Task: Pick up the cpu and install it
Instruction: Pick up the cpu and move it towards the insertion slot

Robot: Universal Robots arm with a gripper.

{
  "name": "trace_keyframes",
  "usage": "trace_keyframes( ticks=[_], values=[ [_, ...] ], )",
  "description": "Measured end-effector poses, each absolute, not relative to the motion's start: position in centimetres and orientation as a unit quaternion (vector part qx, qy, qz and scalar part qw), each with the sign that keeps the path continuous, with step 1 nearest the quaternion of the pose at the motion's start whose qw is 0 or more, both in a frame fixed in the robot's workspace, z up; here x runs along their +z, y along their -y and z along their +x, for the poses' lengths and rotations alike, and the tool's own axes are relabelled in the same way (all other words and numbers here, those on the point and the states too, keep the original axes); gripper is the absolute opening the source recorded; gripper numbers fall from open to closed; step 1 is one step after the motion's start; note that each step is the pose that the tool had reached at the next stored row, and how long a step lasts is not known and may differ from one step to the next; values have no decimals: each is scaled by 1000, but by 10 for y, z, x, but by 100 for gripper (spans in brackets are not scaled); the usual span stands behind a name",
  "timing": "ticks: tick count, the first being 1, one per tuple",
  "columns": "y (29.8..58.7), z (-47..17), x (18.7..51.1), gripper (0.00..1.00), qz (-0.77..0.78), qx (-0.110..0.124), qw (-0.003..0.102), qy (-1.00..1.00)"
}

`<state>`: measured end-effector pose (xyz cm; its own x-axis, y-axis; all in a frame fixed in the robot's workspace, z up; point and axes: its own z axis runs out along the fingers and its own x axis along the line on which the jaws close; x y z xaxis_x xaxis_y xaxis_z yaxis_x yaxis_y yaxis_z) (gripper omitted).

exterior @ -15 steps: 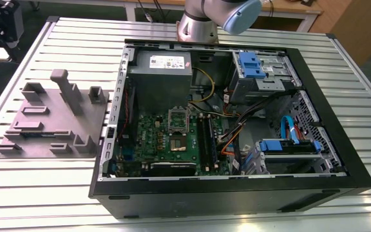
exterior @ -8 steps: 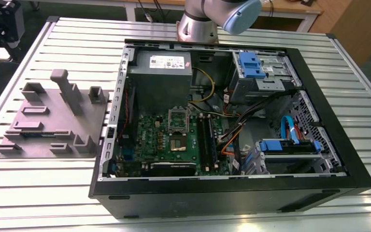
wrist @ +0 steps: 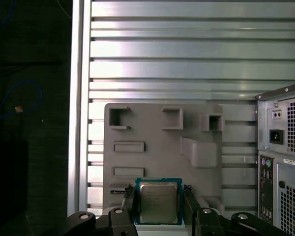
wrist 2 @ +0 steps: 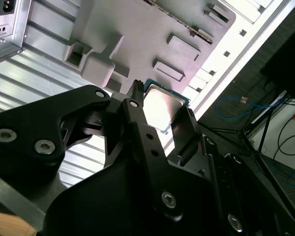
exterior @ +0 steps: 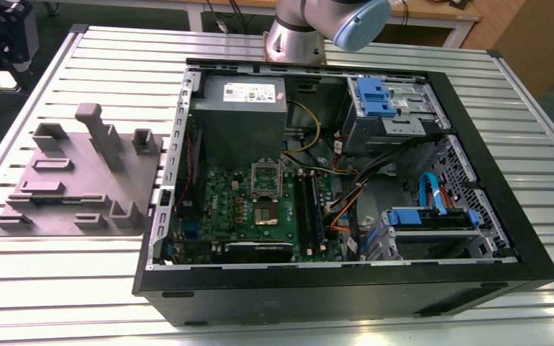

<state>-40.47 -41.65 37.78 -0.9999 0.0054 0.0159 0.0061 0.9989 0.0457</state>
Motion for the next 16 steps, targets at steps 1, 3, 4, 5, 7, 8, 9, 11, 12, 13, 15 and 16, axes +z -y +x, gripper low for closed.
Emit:
trace_keyframes(
  ticks=[1, 3, 4, 5, 7, 8, 9, 11, 12, 13, 15, 16],
  values=[
    [417, -404, 378, 47, -3, -23, 8, 1000],
    [417, -404, 378, 47, -3, -23, 8, 1000],
    [417, -404, 378, 47, -3, -23, 8, 1000],
    [417, -403, 378, 47, -3, -23, 8, 1000],
    [417, -403, 378, 47, -3, -23, 8, 1000],
    [417, -403, 378, 47, -3, -23, 8, 1000],
    [417, -402, 378, 47, -3, -23, 8, 1000],
    [417, -402, 378, 47, -3, -23, 8, 1000],
    [417, -402, 378, 47, -3, -23, 8, 1000],
    [417, -402, 378, 47, -3, -23, 8, 1000],
    [417, -401, 378, 47, -3, -23, 8, 1000],
    [417, -401, 378, 47, -3, -23, 8, 1000]
  ],
)
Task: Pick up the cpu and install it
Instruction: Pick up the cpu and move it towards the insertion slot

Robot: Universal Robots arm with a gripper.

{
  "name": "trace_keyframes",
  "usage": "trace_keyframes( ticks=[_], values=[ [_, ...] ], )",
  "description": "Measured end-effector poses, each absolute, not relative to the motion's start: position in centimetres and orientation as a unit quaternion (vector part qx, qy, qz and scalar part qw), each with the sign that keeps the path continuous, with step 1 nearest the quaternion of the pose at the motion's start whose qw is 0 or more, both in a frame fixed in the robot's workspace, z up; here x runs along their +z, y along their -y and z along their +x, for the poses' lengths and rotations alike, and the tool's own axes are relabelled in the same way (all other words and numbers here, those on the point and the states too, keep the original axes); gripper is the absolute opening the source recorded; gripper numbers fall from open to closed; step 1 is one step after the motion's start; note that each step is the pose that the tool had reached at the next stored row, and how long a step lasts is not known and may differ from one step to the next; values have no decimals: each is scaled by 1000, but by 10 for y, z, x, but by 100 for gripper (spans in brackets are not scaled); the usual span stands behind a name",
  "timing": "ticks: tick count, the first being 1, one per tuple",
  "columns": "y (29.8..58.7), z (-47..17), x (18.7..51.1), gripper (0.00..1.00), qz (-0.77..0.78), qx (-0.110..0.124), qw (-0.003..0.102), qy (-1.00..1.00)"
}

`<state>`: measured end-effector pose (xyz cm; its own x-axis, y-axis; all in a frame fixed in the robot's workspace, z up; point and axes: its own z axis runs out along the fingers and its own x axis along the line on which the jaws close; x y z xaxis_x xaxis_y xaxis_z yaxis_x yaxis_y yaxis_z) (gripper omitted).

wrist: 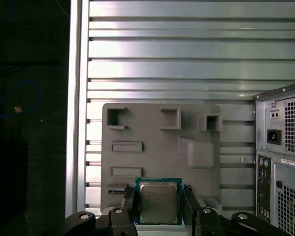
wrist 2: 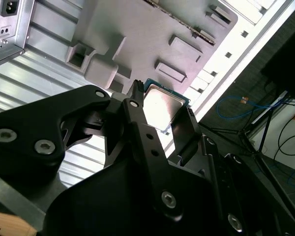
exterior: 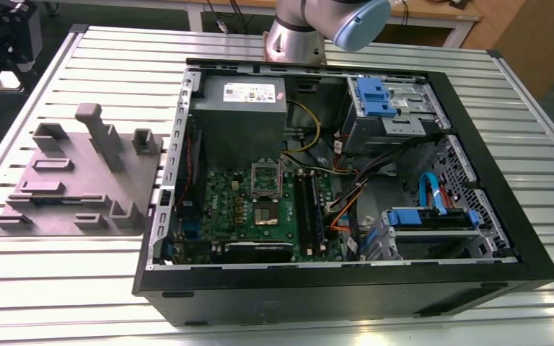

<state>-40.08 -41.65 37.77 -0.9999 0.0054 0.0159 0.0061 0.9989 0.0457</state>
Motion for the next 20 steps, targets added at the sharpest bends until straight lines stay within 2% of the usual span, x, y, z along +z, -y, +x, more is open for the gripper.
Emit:
trace_keyframes(
  ticks=[20],
  values=[
    [417, -396, 378, 47, -3, -23, 8, 1000]
  ],
)
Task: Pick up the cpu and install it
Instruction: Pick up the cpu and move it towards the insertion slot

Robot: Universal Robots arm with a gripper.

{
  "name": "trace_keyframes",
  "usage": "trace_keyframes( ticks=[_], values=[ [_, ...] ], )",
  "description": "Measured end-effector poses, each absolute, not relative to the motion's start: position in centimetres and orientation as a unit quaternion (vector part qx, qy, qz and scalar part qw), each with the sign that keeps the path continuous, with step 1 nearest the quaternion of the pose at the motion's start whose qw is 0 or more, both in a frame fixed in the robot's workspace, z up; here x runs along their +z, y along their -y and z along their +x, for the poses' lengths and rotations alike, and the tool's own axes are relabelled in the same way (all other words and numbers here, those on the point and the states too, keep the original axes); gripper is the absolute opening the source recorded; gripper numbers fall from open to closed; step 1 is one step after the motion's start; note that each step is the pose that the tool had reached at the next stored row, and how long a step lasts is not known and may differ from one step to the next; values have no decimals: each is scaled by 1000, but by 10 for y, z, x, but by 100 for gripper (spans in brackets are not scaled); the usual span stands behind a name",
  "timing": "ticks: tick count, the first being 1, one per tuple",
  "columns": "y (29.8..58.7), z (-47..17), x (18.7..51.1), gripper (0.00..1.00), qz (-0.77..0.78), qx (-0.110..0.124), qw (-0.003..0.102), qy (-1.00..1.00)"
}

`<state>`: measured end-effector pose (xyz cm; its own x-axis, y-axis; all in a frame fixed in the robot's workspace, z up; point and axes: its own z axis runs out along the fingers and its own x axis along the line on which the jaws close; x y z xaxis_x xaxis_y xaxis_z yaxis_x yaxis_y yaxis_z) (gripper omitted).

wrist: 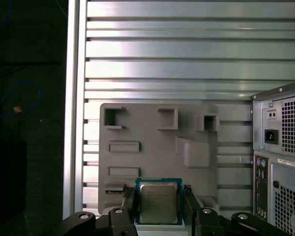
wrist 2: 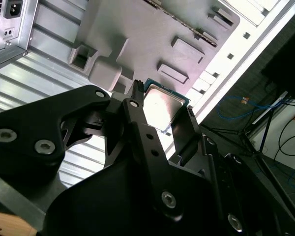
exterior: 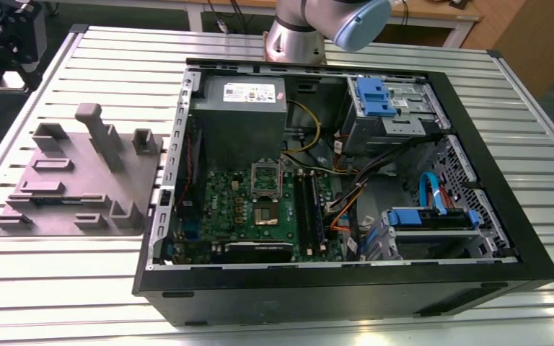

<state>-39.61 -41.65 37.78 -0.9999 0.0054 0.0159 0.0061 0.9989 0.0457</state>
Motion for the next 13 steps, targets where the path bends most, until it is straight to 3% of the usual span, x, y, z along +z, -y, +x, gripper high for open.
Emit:
trace_keyframes(
  ticks=[13],
  values=[
    [417, -389, 378, 47, -3, -23, 8, 1000]
  ],
)
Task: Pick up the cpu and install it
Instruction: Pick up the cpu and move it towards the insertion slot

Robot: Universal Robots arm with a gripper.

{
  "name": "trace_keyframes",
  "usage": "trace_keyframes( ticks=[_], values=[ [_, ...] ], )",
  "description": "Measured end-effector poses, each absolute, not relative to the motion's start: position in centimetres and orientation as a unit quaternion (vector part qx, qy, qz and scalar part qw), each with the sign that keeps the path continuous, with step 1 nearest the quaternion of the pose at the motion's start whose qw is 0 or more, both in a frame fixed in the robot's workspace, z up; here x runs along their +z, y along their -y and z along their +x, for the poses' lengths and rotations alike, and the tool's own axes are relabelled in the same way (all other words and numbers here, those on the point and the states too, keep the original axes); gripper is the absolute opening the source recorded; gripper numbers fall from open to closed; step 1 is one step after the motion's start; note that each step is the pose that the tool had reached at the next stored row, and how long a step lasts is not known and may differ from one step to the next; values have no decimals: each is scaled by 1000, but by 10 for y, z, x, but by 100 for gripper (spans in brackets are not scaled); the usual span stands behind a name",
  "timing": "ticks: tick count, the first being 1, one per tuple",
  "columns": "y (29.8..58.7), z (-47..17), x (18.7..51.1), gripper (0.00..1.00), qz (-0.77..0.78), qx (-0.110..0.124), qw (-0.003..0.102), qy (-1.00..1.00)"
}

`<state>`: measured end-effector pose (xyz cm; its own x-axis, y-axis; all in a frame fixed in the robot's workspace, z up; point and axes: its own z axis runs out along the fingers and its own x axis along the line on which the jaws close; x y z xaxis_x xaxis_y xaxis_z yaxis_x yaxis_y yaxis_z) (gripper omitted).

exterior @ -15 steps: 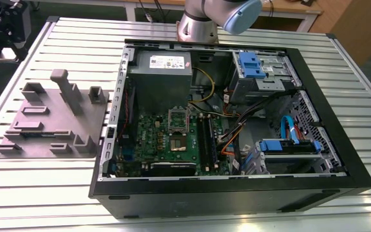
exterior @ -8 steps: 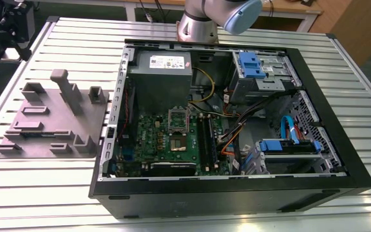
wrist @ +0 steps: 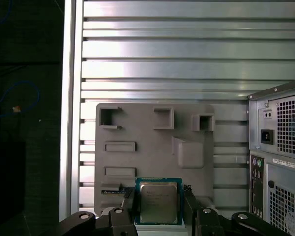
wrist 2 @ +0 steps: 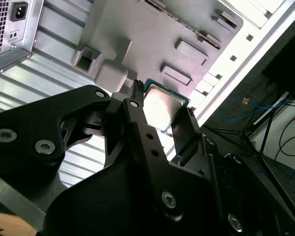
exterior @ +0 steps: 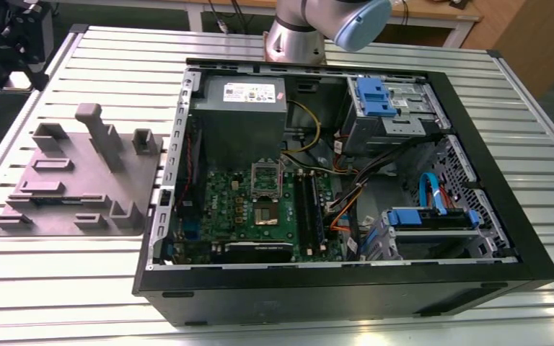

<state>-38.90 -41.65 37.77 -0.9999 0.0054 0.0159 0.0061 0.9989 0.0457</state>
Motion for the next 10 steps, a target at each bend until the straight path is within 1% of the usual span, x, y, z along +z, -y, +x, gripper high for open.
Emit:
trace_keyframes(
  ticks=[10],
  values=[
    [418, -386, 378, 47, -3, -22, 8, 1000]
  ],
)
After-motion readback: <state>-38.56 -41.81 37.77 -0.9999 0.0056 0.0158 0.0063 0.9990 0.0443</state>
